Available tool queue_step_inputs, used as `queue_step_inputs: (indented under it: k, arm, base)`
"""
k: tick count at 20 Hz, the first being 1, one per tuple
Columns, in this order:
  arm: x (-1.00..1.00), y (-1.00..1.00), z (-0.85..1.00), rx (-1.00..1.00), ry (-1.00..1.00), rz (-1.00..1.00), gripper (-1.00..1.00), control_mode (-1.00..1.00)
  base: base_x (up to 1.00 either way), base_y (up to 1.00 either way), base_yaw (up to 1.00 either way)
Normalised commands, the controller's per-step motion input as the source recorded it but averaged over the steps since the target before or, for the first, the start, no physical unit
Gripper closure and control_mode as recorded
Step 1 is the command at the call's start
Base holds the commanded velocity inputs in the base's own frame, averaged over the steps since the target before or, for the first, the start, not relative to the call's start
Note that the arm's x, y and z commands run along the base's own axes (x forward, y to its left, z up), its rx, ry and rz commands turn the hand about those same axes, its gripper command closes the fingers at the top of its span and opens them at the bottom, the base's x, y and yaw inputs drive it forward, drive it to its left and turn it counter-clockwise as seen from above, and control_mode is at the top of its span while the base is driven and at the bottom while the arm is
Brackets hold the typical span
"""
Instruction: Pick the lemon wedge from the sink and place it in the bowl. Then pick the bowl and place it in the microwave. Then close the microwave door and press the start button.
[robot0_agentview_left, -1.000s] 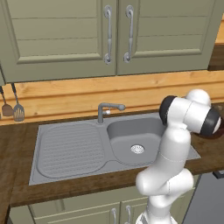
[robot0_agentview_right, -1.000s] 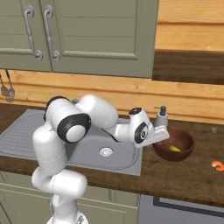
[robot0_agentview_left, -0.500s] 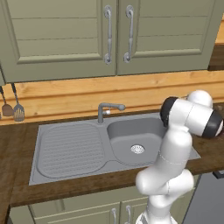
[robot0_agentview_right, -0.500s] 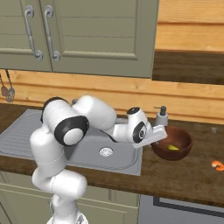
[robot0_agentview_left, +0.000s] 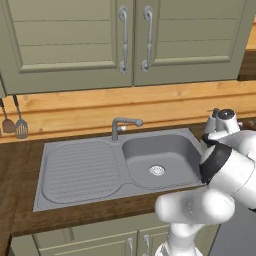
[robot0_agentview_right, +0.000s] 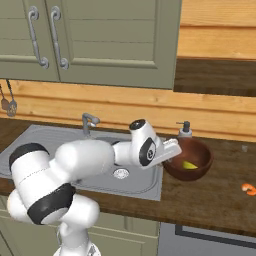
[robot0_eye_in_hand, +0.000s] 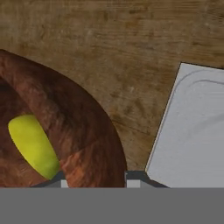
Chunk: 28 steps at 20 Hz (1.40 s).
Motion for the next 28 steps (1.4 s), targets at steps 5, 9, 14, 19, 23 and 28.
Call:
queue_step_inputs:
  k: [5,9,14,19,23,28]
  arm:
    - [-0.62,0.27,1.0,0.15,0.03,0.12,1.0,-1.0]
    - [-0.54,0.39,1.0,0.2,0.14,0.1,1.0,-1.0]
    - [-0.28,0.61,1.0,0.1,0.17,0.12,1.0,-1.0]
    - [-0.19,0.93,0.99,0.0,0.14,0.24,1.0,-1.0]
    - [-0.37,1.0,0.64,0.0,0.16,0.38,1.0,-1.0]
    - [-0.23,1.0,0.51,0.0,0.08,0.38,1.0,-1.0]
  base:
    - [0.0,0.0,0.0]
    - [0.0,0.0,0.0]
    - [0.0,0.0,0.0]
    - [0.0,0.0,0.0]
    - [0.0,0.0,0.0]
    - [0.0,0.0,0.0]
